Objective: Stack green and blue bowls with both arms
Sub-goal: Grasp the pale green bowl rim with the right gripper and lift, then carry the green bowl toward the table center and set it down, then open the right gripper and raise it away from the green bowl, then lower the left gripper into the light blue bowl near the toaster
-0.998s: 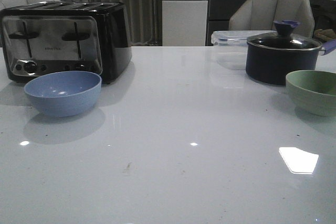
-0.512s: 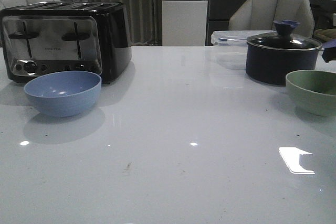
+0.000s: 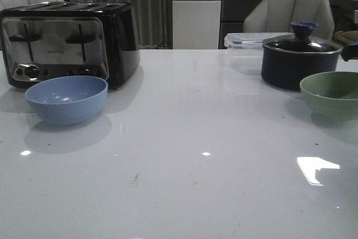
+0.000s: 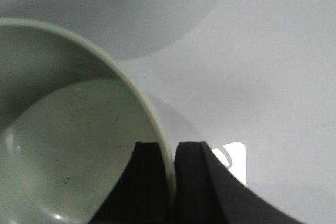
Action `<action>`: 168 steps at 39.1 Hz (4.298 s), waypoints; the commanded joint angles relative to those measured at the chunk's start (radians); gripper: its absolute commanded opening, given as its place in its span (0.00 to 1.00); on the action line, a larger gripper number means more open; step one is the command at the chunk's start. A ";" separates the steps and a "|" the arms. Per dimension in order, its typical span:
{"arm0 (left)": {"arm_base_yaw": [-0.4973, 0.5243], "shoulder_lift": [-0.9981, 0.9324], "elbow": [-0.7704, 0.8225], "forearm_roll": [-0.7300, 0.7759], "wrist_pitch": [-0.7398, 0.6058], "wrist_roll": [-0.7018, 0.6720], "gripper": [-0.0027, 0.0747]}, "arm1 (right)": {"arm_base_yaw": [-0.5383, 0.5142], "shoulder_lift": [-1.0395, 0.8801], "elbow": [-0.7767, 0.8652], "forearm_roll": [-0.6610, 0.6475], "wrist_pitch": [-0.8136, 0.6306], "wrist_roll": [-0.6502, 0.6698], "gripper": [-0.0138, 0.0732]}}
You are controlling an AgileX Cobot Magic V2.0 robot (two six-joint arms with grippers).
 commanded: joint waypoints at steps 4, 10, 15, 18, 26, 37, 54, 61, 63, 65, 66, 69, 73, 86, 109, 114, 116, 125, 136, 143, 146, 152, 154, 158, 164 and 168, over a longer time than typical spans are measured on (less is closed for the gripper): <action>-0.006 0.011 -0.031 -0.008 -0.079 -0.008 0.72 | 0.043 -0.166 -0.026 0.007 -0.001 -0.014 0.16; -0.006 0.011 -0.031 -0.009 -0.079 -0.008 0.72 | 0.135 -0.271 -0.025 0.016 -0.001 -0.041 0.16; -0.006 0.011 -0.031 -0.009 -0.079 -0.008 0.72 | 0.225 -0.332 -0.018 0.026 -0.002 -0.044 0.16; -0.006 0.011 -0.031 -0.009 -0.079 -0.008 0.72 | 0.280 -0.351 -0.007 0.033 0.002 -0.044 0.16; -0.006 0.011 -0.031 -0.009 -0.079 -0.008 0.72 | 0.432 -0.349 0.074 0.069 -0.024 -0.044 0.16; -0.006 0.011 -0.031 -0.009 -0.079 -0.008 0.72 | 0.576 -0.322 0.227 0.157 -0.157 -0.044 0.16; -0.006 0.011 -0.031 -0.009 -0.079 -0.008 0.72 | 0.707 -0.209 0.242 0.189 -0.223 -0.045 0.16; -0.006 0.011 -0.031 -0.009 -0.079 -0.008 0.72 | 0.707 -0.189 0.242 0.154 -0.218 -0.045 0.16; -0.006 0.011 -0.031 -0.009 -0.079 -0.008 0.72 | 0.707 -0.188 0.242 0.143 -0.209 -0.045 0.17; -0.006 0.011 -0.031 -0.009 -0.079 -0.008 0.72 | 0.707 -0.188 0.242 0.140 -0.205 -0.045 0.18; -0.006 0.011 -0.031 -0.009 -0.079 -0.008 0.72 | 0.707 -0.188 0.242 0.140 -0.205 -0.045 0.21; -0.006 0.011 -0.031 -0.009 -0.079 -0.008 0.72 | 0.707 -0.188 0.242 0.140 -0.207 -0.045 0.32; -0.006 0.011 -0.031 -0.009 -0.079 -0.008 0.72 | 0.707 -0.188 0.242 0.140 -0.208 -0.045 0.52; -0.006 0.011 -0.031 -0.009 -0.079 -0.008 0.72 | 0.707 -0.295 0.179 0.140 -0.139 -0.045 0.69; -0.006 0.011 -0.031 -0.009 -0.079 -0.008 0.72 | 0.744 -0.879 0.499 0.140 -0.133 -0.212 0.65; -0.006 0.011 -0.031 -0.009 -0.081 -0.004 0.72 | 0.744 -0.990 0.607 0.140 -0.133 -0.214 0.65; -0.006 0.011 -0.031 -0.009 -0.086 0.001 0.72 | 0.744 -1.030 0.643 0.140 -0.129 -0.214 0.65; -0.006 0.060 -0.031 0.005 -0.090 0.033 0.72 | 0.744 -1.207 0.767 0.140 -0.105 -0.214 0.65; -0.006 0.240 -0.104 -0.004 -0.075 0.053 0.72 | 0.744 -1.338 0.803 0.141 -0.063 -0.214 0.65; -0.020 0.392 -0.210 -0.004 -0.071 0.055 0.72 | 0.744 -1.347 0.803 0.141 -0.015 -0.214 0.65; -0.043 0.465 -0.256 -0.004 -0.080 0.055 0.72 | 0.744 -1.347 0.803 0.141 -0.005 -0.214 0.65; -0.096 0.616 -0.345 0.005 -0.096 0.055 0.72 | 0.744 -1.347 0.803 0.141 0.034 -0.214 0.65; -0.106 0.667 -0.376 0.005 -0.096 0.055 0.72 | 0.744 -1.347 0.803 0.141 0.037 -0.214 0.65; -0.118 0.764 -0.433 0.005 -0.096 0.055 0.72 | 0.744 -1.347 0.803 0.141 0.047 -0.214 0.65; -0.118 0.890 -0.518 0.005 -0.087 0.055 0.72 | 0.744 -1.347 0.803 0.141 0.079 -0.214 0.65; -0.118 0.957 -0.559 0.005 -0.069 0.055 0.72 | 0.744 -1.347 0.803 0.146 0.115 -0.214 0.65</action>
